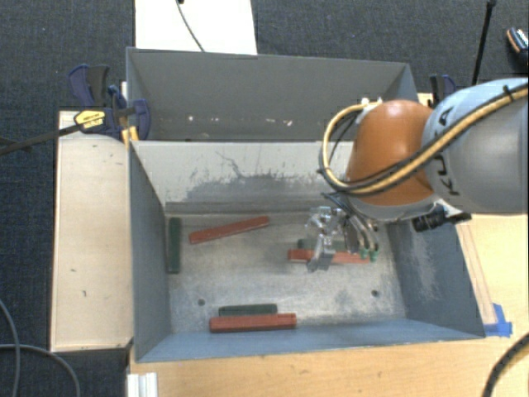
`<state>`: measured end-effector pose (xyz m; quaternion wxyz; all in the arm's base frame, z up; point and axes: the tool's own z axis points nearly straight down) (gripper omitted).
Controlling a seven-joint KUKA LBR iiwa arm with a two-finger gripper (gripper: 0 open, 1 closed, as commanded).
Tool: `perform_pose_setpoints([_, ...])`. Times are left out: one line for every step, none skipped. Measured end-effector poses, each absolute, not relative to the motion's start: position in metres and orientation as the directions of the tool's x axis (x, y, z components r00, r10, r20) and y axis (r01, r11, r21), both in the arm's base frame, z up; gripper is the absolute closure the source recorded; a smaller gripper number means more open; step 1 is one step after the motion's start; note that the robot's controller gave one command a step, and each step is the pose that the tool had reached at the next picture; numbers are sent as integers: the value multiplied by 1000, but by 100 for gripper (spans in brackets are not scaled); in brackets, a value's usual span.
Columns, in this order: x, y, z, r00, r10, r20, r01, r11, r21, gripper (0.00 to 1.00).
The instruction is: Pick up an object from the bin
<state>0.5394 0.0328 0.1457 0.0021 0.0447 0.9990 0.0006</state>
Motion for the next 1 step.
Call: perform_pose_setpoints([586, 51, 238, -995, 101, -14, 101, 995, 3, 100])
